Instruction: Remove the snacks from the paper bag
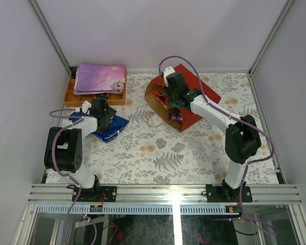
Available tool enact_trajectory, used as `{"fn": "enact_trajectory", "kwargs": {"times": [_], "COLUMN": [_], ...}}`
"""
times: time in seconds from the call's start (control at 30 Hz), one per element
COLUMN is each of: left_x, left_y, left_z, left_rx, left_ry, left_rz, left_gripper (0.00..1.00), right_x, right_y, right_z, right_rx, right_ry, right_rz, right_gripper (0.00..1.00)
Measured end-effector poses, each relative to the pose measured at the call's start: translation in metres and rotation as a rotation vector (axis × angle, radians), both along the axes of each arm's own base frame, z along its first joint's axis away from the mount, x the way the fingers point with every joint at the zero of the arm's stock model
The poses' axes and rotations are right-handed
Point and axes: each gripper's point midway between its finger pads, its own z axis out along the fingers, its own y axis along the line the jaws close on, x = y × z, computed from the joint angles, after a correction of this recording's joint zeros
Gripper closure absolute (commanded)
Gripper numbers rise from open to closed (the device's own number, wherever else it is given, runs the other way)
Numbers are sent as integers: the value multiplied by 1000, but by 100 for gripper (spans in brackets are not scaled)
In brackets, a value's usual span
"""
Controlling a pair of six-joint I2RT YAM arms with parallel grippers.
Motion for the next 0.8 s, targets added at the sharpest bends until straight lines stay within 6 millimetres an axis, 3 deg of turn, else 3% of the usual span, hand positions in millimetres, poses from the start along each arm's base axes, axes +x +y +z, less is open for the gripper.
{"fn": "enact_trajectory", "kwargs": {"times": [0.17,0.4,0.8], "left_x": [9,3,3], "left_y": [25,57,91], "left_z": [4,8,9], "left_rx": [-115,-247,-322], "left_ry": [-18,-62,-95], "left_rz": [149,355,580], "left_gripper": [0,0,0], "right_x": [-1,-1,-2], "right_y": [0,1,3], "right_z": [-2,-2,-4], "right_rx": [-2,2,5], "right_ry": [3,7,13], "right_rz": [1,7,20], "right_gripper": [98,98,98]}}
